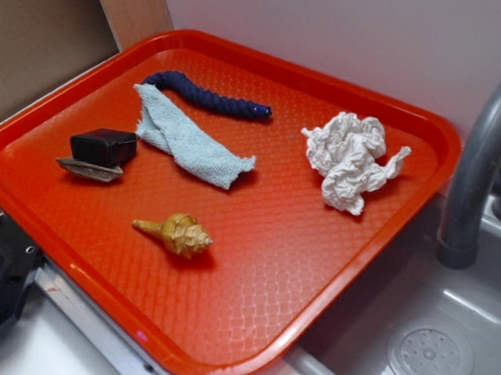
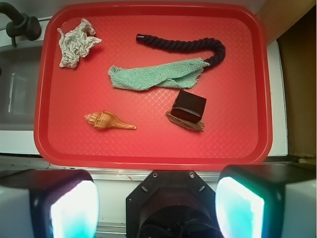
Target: Grab the shell.
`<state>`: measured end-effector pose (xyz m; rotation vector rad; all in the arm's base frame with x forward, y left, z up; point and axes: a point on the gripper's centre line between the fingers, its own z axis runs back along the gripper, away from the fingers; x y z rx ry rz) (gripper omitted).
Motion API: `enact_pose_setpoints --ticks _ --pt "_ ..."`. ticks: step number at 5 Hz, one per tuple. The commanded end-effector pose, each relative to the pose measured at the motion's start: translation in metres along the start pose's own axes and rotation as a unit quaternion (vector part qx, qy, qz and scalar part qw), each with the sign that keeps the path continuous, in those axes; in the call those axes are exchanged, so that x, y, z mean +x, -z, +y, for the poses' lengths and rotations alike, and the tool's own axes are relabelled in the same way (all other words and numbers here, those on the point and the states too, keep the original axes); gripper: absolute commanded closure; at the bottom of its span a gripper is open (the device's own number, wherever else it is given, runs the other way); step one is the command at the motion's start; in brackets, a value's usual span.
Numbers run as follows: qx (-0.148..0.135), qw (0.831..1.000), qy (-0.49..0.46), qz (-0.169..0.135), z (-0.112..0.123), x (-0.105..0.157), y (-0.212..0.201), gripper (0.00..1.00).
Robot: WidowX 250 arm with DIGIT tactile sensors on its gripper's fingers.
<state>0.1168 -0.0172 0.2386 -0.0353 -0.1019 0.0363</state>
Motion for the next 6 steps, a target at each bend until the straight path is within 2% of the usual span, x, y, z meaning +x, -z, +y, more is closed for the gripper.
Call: enact_pose_setpoints --ticks 1,2,3,4,5,6 --pt "0.0 1.0 0.0 0.0 0.0 0.0 0.0 0.0" --pt "0.004 0.995 0.094 -0.026 0.002 0.028 0.018 0.0" --pt "-0.017 0.978 0.198 -0.063 -0.008 0.037 0.026 0.0" --pt "-0.029 0.943 0.319 -0.093 -0.027 0.038 0.039 0.0" --pt "-0.039 0.897 0.435 -0.068 -0.056 0.028 0.071 0.0" --pt "-0.038 0.877 0.478 -0.032 -0.076 0.016 0.101 0.0"
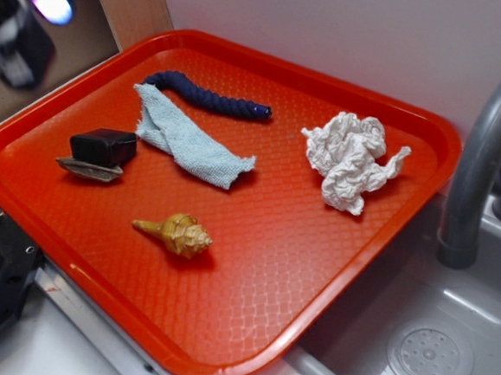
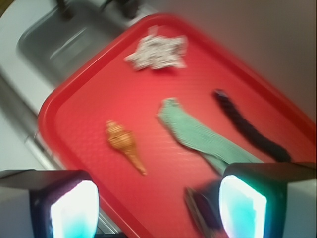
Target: Grab the shell.
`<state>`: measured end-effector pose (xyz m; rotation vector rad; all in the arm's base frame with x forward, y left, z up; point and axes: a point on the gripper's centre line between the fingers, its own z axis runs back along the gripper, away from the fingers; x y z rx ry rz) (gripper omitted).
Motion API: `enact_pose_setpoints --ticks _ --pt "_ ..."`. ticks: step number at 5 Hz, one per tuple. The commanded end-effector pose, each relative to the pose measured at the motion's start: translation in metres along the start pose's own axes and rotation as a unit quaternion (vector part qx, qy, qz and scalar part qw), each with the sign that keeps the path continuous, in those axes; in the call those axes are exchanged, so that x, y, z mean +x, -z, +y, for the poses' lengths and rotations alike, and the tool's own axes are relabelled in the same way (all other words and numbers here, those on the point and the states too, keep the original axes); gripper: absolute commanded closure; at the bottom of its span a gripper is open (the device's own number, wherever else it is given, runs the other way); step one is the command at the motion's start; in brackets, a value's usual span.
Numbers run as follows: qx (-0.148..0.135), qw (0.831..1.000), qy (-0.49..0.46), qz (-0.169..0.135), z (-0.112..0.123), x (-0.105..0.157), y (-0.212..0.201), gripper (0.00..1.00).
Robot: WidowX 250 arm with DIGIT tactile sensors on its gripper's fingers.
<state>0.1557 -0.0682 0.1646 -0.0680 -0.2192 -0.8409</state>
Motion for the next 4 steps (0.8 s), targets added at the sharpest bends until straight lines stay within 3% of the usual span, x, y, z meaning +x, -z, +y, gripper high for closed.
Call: enact_pose_setpoints --ticks 1,2,4 --pt "0.008 0.996 0.065 0.06 -0.039 0.013 0.053 0.0" --pt "0.0 0.995 0.037 0.097 -0.038 0.01 0.081 0.0" --pt "0.011 0.989 0.02 0.143 -0.026 0.009 0.123 0.0"
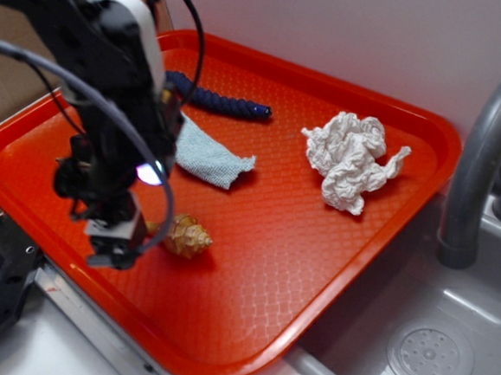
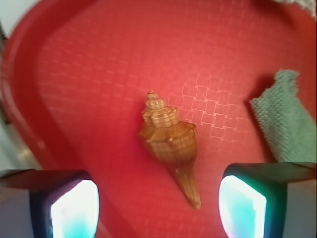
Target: Grab the shell.
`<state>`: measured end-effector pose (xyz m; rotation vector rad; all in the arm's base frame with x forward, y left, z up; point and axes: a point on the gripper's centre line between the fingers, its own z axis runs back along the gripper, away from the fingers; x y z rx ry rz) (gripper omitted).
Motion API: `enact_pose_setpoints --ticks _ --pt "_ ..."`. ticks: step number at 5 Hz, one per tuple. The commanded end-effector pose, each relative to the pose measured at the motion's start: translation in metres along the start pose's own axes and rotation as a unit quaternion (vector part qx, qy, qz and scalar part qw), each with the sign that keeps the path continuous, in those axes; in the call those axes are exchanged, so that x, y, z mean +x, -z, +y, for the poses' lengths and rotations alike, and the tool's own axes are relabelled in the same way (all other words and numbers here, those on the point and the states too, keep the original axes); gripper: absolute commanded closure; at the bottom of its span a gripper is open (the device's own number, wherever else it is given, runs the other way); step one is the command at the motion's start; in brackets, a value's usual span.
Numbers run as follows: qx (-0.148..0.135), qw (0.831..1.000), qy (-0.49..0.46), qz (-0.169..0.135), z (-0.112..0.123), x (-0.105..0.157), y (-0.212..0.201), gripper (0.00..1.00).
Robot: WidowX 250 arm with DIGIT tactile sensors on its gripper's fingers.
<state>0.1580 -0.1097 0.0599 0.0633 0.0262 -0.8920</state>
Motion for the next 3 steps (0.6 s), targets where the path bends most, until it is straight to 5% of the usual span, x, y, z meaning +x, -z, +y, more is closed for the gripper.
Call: enact_pose_setpoints --ticks 1,2,3 --pt "-0.015 0.999 0.022 0.022 0.002 0.012 0.032 0.0" --pt "0.007 0.998 0.011 0.055 0.004 0.01 0.043 0.0" --pt "-0.008 0.998 0.011 0.056 0.0 0.011 0.051 1.0"
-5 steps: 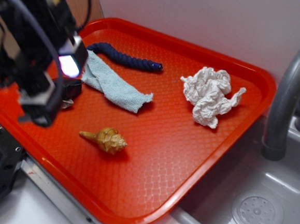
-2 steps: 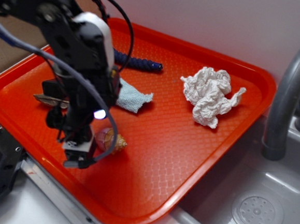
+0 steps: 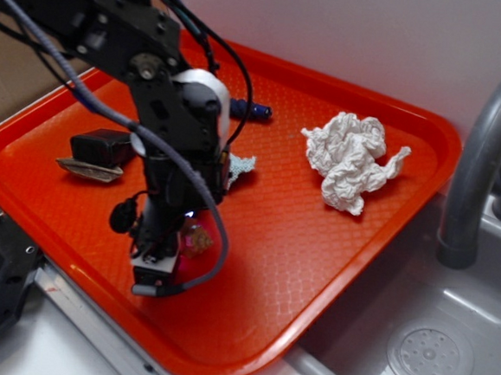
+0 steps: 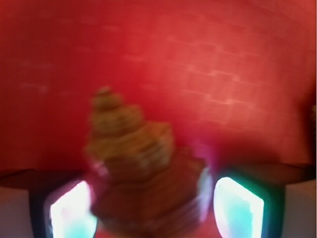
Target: Grab the shell.
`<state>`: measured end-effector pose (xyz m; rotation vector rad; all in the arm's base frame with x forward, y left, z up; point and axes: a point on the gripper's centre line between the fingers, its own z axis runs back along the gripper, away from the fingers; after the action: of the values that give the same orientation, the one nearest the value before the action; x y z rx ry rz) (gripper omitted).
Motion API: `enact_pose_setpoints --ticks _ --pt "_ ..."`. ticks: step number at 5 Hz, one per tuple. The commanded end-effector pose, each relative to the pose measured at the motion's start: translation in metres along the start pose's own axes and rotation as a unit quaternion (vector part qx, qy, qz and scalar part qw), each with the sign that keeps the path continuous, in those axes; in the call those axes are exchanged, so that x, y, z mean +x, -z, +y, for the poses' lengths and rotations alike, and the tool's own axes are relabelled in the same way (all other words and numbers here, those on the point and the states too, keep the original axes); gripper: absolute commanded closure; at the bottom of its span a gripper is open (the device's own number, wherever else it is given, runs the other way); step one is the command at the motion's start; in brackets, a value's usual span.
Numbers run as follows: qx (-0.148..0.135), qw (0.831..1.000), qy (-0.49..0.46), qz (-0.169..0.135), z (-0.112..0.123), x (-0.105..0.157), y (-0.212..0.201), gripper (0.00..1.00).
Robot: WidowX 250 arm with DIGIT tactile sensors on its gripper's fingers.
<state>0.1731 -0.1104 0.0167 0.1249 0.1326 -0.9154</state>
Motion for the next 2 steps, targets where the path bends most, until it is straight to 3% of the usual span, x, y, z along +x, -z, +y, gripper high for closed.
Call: enact_pose_setpoints --ticks 1,2 --pt "-0.012 1.0 -0.014 -0.019 -0.009 -0.003 0.005 1.0" --pt "0.0 0.997 -0.075 -0.035 0.0 -0.011 -0.007 1.0"
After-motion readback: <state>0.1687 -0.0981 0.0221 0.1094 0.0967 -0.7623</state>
